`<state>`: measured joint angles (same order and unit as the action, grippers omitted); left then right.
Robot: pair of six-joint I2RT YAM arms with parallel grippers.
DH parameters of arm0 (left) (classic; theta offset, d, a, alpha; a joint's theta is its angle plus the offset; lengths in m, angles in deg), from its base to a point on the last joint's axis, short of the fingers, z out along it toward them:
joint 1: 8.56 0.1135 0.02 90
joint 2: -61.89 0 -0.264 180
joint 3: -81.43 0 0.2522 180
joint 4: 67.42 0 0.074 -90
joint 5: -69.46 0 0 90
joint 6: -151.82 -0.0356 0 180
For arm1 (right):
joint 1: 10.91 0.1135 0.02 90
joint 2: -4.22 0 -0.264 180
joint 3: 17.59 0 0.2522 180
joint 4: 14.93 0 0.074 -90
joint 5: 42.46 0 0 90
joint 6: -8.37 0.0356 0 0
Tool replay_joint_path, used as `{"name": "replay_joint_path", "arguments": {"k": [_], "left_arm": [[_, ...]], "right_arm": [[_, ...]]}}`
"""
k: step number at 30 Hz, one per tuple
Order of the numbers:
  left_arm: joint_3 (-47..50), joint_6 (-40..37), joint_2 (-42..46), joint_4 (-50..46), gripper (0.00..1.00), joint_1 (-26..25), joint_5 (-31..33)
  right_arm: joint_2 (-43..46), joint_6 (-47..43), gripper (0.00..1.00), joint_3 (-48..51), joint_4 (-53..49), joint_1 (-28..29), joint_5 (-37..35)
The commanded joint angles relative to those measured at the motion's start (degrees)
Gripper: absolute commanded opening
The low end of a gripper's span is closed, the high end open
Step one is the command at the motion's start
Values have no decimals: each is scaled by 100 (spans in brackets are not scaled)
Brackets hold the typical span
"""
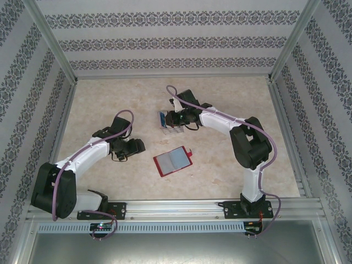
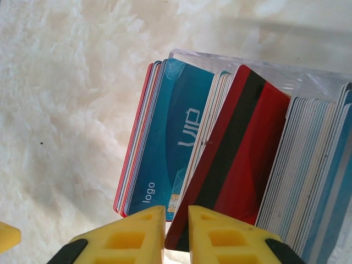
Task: Put the credit cards into the card holder
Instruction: Pick up the credit card from the storage box.
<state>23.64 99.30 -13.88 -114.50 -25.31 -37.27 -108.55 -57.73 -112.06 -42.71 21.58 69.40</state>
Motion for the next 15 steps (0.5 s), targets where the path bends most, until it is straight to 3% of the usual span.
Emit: {"name": "replay_joint_path", "arguments": {"k": [1,12,15], "left_arm": [[51,-47,73,85,70,63,-84],[84,-75,86,100,70,63,-63],[84,-74,74,133,70,58,-93]], "right_arm": [[150,-165,19,3,-271,119,-316],[-32,-371,27,-314,-774,413,-1210],[-22,-358,38,-367,-840,466,-1379]]}}
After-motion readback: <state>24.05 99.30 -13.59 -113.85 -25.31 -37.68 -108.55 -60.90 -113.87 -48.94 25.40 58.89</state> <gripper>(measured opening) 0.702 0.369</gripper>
